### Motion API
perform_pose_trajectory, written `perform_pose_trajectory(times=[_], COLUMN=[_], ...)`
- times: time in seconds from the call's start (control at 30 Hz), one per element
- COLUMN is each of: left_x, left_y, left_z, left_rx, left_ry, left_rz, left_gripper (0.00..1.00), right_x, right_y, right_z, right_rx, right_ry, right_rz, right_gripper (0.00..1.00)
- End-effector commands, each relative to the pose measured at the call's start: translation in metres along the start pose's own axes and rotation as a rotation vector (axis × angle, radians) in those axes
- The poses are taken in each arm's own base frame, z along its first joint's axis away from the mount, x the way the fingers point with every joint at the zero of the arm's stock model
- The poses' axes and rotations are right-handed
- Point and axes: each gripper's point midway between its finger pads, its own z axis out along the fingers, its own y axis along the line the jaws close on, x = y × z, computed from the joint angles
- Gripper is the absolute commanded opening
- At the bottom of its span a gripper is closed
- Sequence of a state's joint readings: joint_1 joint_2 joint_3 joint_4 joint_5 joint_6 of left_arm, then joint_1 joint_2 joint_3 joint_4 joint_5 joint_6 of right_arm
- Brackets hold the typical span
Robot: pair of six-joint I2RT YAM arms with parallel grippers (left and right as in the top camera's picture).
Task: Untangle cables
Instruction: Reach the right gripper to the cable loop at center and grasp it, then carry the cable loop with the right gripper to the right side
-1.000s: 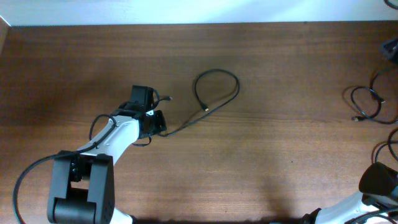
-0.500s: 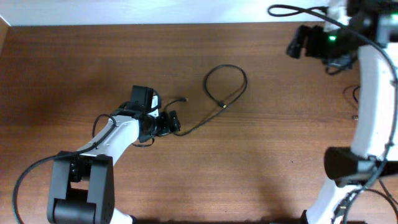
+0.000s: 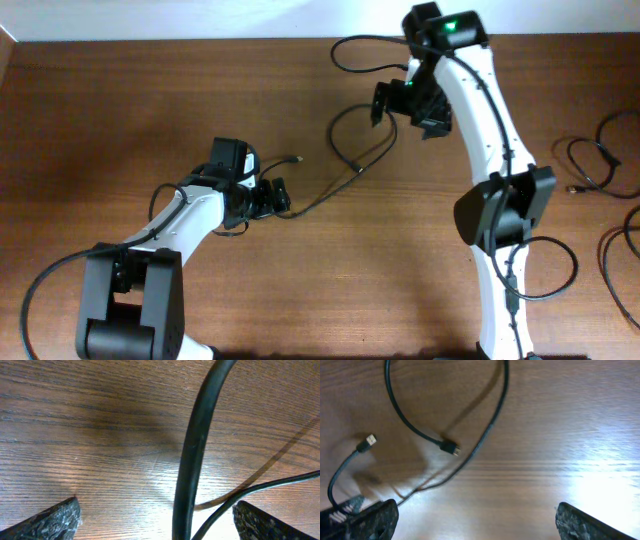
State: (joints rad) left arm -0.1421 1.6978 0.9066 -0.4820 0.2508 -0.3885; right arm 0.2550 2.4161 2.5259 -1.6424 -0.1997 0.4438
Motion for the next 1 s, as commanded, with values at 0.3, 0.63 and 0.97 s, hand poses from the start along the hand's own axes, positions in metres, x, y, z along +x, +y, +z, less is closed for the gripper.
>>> perform_pose_trajectory(times=[0.3, 0.63, 0.97], left_x=[0.001, -0.023, -0.022], left_y=[-0.007, -0.007, -0.007], left_z=[-0.014, -0.115, -0.115], left_rx=[0.012, -0.124, -0.124], left_ry=[0.028, -0.205, -0.204], left_rz=[0.145, 0.184, 0.184], left_gripper=[0.99, 0.99, 0.99], right_x=[0.022, 0.023, 0.019], right_y=[0.027, 0.031, 0.032], right_z=[0.094, 0.128, 0.129], right_rx=[0.049, -0.012, -0.015], right_ry=[0.086, 0.102, 0.087], right_rz=[0.074, 0.071, 0.056], right_gripper=[0.97, 0.54, 0.04])
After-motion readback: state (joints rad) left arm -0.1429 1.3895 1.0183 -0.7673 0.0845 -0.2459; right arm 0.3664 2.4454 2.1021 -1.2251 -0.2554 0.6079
